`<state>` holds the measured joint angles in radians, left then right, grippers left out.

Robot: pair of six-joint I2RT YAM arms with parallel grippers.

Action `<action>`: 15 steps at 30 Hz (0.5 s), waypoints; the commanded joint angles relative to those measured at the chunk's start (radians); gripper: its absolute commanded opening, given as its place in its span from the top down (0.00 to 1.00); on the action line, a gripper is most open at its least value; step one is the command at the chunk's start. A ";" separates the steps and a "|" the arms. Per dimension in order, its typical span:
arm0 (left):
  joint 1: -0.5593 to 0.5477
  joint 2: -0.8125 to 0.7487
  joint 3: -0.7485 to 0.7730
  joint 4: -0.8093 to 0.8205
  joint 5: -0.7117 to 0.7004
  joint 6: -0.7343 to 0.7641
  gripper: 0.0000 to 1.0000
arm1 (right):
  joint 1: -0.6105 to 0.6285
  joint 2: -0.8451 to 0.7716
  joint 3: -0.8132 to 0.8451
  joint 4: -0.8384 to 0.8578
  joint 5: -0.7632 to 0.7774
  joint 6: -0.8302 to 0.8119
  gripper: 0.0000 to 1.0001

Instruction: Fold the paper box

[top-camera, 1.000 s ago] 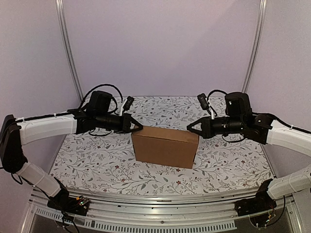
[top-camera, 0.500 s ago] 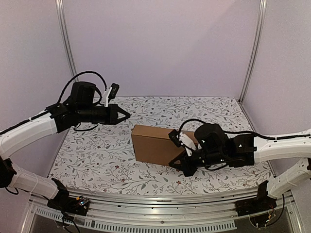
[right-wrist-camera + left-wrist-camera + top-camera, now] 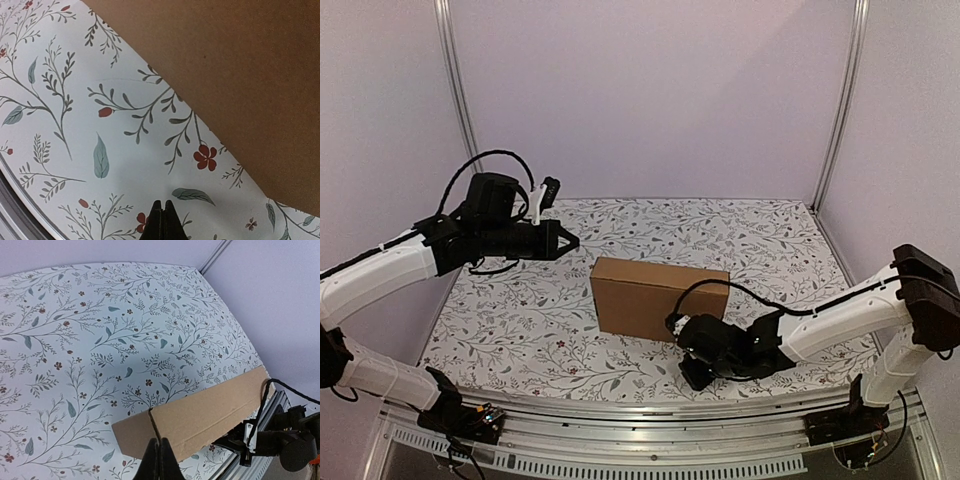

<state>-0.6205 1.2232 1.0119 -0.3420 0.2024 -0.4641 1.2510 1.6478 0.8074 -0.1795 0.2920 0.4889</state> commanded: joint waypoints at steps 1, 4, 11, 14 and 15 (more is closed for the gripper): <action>0.004 -0.002 -0.019 -0.026 -0.020 0.011 1.00 | 0.005 0.029 -0.013 0.003 0.109 0.059 1.00; 0.004 -0.002 -0.021 -0.026 -0.022 0.010 1.00 | 0.003 0.036 0.000 -0.032 0.144 0.065 1.00; 0.004 -0.010 -0.024 -0.029 -0.024 0.006 1.00 | -0.054 0.025 -0.012 -0.085 0.174 0.080 1.00; 0.004 -0.011 -0.024 -0.028 -0.023 0.004 1.00 | -0.087 0.016 -0.021 -0.091 0.162 0.082 1.00; 0.004 -0.010 -0.025 -0.027 -0.020 0.003 1.00 | -0.101 0.013 -0.025 -0.092 0.159 0.078 1.00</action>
<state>-0.6205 1.2232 1.0004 -0.3573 0.1898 -0.4641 1.1973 1.6604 0.8043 -0.2325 0.4347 0.5488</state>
